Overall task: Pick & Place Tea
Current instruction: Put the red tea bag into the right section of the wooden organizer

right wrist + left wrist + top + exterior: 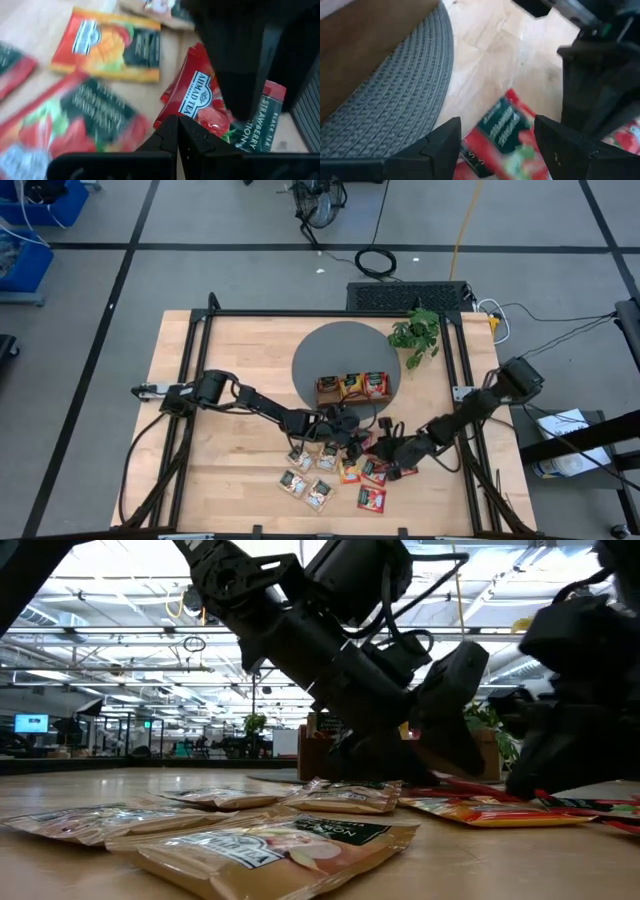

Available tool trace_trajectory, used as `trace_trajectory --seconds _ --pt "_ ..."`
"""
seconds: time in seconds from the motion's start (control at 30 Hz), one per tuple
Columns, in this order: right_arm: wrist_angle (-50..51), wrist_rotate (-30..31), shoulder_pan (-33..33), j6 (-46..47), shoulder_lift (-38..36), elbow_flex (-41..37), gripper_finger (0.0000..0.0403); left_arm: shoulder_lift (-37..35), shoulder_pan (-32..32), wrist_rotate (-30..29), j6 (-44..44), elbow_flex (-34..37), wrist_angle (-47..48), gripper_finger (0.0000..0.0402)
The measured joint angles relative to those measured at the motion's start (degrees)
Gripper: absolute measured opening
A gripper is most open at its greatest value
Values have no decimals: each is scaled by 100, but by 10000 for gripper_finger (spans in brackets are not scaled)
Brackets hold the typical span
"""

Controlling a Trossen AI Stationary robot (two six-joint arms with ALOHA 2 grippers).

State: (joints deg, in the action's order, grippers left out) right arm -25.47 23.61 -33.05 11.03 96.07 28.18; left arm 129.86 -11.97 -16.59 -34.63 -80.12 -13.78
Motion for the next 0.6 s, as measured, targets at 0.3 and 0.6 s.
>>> trace_trajectory --seconds 0.3,0.6 --pt "36 -141 155 65 109 0 4 0 -13 10 222 -2 74 240" --pt "308 -135 94 182 -28 -4 4 -74 -15 160 578 2 37 122"
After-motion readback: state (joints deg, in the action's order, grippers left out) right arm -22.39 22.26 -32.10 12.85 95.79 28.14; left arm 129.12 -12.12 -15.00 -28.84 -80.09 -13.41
